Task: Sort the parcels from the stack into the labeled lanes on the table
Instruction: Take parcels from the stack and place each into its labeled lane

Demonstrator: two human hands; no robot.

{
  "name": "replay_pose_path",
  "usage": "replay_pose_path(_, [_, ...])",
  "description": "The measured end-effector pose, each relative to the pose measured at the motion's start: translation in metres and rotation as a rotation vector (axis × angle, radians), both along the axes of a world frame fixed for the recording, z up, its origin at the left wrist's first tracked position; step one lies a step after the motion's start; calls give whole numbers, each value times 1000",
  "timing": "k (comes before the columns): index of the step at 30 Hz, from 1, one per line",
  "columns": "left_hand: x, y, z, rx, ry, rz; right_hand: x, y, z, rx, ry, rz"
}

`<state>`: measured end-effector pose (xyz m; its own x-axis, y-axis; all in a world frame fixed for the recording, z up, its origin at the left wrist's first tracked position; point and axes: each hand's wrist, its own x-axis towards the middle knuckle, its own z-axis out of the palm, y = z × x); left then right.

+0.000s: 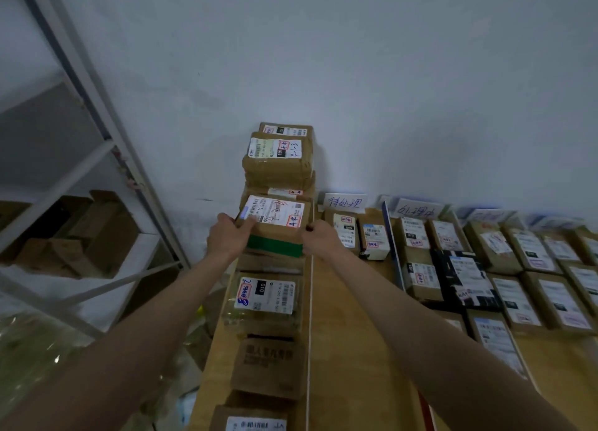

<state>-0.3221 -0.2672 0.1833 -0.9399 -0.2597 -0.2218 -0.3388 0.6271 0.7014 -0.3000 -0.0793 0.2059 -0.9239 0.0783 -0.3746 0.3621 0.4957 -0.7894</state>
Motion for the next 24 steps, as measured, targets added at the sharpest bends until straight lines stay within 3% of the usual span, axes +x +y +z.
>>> replay_pose_path(5, [18,-21,24,-69,59,-222,46,9,15,-153,12,-34])
replay_pose_path(9, [38,-30,46,-30,67,-394,77,20,30,-79,40,-163])
replay_pose_path(14, [67,-22,64,46,36,-585,117,34,41,-69,-57,-50])
replay_pose_path(18, [91,-4,70,22,87,-710,161,43,43,-112,-69,-112])
replay_pose_path(24, [138,55,65,-223,316,-851,238,76,40,-29,-40,-367])
